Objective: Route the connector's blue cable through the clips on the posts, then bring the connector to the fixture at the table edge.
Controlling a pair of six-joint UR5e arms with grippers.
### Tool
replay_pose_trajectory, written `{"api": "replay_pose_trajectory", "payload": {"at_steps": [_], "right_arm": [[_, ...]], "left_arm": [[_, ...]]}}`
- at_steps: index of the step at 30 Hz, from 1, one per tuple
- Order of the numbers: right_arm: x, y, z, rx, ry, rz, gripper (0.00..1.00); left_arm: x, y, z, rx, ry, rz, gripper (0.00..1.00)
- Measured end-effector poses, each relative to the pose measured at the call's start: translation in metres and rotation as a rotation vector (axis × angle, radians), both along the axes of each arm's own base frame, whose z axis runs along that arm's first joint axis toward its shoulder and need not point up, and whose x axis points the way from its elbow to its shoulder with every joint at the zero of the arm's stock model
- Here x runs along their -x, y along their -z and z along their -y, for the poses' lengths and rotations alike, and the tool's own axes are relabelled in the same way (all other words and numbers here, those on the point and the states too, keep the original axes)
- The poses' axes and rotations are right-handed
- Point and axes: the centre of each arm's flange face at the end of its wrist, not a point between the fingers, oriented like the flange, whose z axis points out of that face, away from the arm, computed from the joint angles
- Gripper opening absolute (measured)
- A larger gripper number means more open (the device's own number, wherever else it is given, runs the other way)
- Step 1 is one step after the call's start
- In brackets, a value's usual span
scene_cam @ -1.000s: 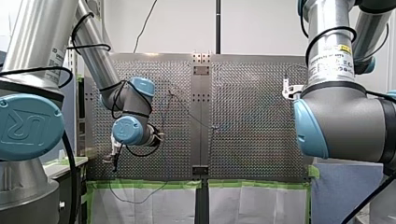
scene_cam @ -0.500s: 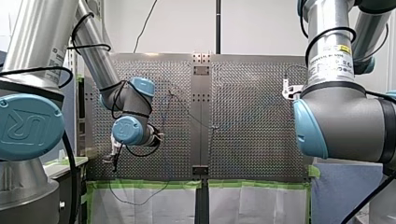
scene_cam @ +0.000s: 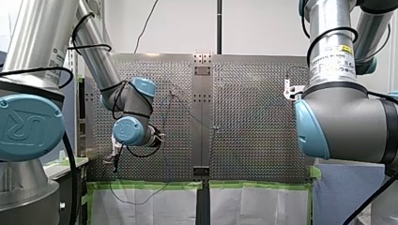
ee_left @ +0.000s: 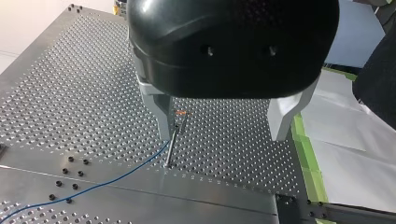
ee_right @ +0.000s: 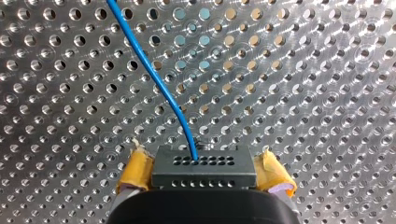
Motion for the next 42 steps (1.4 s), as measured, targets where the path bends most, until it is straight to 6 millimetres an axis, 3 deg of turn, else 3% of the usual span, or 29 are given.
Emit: {"api": "replay_pose_trajectory", "payload": {"at_steps": [42], "right_arm": [[0.0000, 0.0000, 0.0000, 0.000, 0.000, 0.000, 1.00]], "left_arm": [[0.0020, 0.0003, 0.0022, -0.012, 0.021, 0.000, 1.00]]}}
